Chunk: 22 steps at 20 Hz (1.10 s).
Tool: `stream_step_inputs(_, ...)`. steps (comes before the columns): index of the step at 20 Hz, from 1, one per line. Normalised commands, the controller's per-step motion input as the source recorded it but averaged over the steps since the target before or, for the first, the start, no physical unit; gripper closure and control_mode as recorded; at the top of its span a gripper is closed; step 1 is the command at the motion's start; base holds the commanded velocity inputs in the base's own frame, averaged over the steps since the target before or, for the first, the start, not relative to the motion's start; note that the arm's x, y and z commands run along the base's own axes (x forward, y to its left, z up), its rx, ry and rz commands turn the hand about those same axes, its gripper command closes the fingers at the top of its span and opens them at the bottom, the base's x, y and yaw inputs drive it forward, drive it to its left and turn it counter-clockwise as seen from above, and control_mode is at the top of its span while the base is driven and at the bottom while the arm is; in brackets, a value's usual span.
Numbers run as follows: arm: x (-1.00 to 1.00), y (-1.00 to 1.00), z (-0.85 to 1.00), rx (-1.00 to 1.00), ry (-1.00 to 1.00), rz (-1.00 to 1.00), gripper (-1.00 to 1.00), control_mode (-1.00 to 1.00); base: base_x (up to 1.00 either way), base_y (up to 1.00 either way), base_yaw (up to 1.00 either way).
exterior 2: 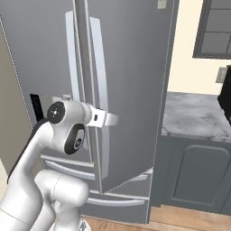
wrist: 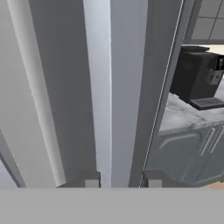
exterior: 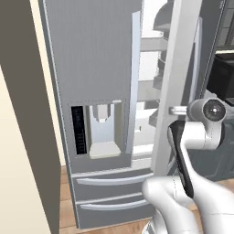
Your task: There is a bowl on the dining counter. Grab a lemon wedge from the fridge and place it in the bowl. Then get the liquor bottle and glass cup from the cabinet and place them next to the bowl.
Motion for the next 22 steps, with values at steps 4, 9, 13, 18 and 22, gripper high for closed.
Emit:
stream_step_inputs(4,-0.20,-0.42,0.17,0.00,0.15,-0.06,-1.00,-1.00,0.00,0.00,0.00)
stream_step_inputs(9,-0.29,0.12,0.01,-0.02,0.07,0.00,-1.00,-1.00,0.00,0.00,0.00)
stream_step_inputs(13,-0.99,0.79,0.00,-0.20,-0.03,0.10,-1.00,-1.00,0.00,0.00,0.00)
stream_step_inputs(18,-0.89,1.00,0.01,-0.33,-0.02,0.22,-1.00,-1.00,0.00,0.00,0.00)
stream_step_inputs(22,-0.51,1.00,0.09,-0.32,0.00,0.23,-1.00,-1.00,0.00,0.00,0.00)
